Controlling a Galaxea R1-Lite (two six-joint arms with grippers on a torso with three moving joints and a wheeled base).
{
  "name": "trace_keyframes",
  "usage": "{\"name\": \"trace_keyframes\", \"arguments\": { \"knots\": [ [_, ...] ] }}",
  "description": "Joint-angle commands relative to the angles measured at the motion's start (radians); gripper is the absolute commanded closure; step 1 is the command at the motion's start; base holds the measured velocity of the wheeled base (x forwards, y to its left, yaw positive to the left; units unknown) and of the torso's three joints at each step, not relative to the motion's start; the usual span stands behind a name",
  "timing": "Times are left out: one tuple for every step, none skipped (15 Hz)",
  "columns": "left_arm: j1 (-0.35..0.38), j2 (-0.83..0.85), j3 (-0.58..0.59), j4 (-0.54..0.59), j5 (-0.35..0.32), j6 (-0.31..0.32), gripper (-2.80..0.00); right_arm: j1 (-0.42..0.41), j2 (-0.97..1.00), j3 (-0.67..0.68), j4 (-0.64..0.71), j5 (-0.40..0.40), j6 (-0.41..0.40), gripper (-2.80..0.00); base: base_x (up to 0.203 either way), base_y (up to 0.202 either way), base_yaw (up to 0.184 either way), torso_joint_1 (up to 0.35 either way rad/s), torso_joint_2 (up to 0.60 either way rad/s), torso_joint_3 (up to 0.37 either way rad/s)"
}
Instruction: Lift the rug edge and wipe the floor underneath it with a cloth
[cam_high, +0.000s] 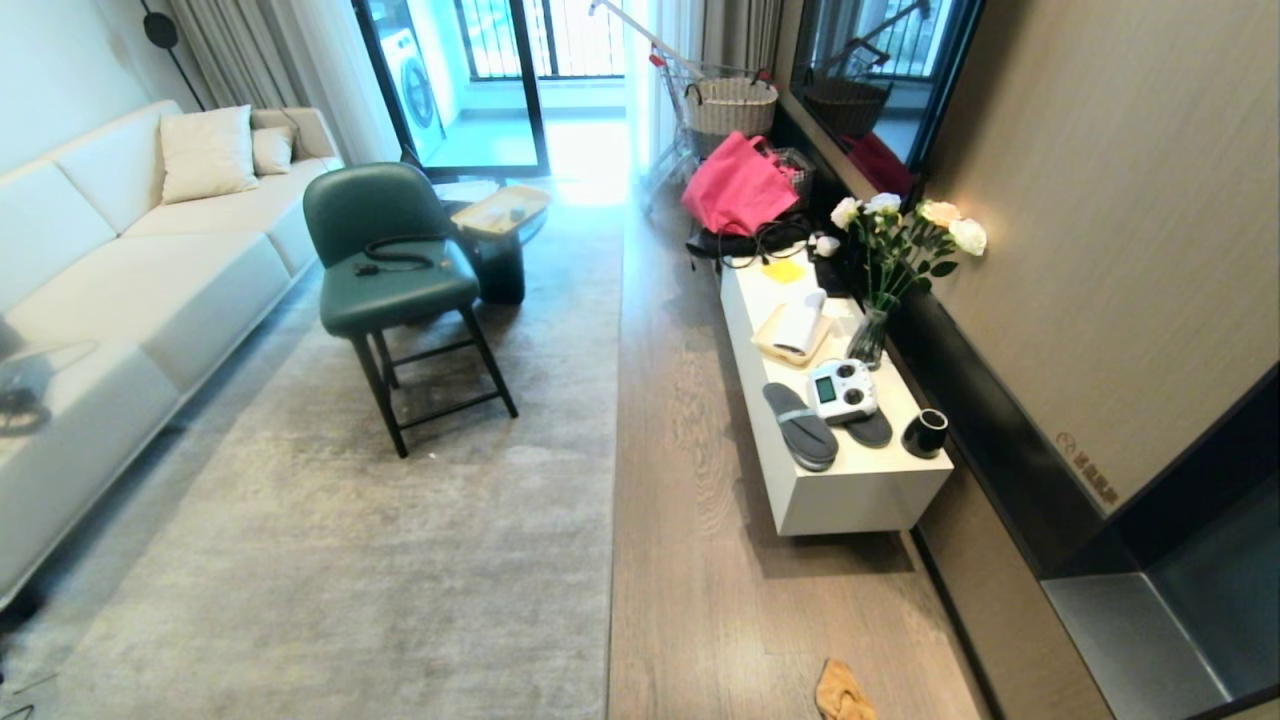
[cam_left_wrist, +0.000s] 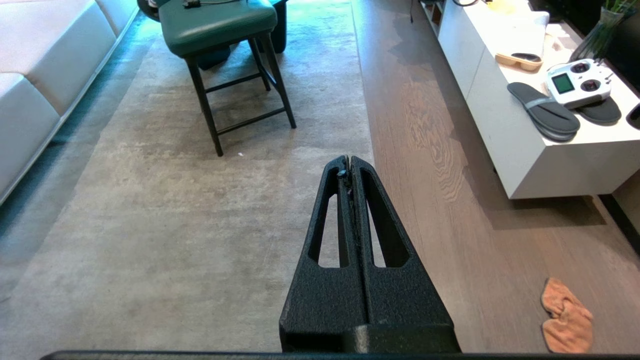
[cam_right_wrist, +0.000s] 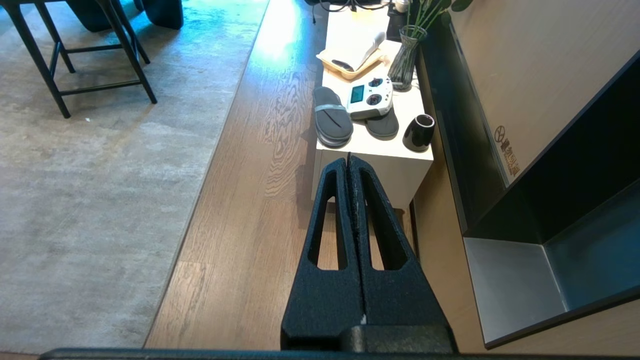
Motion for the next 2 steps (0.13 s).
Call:
{"name": "trace_keyframes", "arguments": {
  "knots": [
    [0.0,0.0,0.0,0.0,0.0,0.001,0.0,0.0,0.001,0.0,0.0,0.002,-0.002,0.0,0.0,0.0,0.0,0.0,0.0,0.0],
    [0.0,0.0,0.0,0.0,0.0,0.001,0.0,0.0,0.001,0.0,0.0,0.002,-0.002,0.0,0.0,0.0,0.0,0.0,0.0,0.0]
  ]
}}
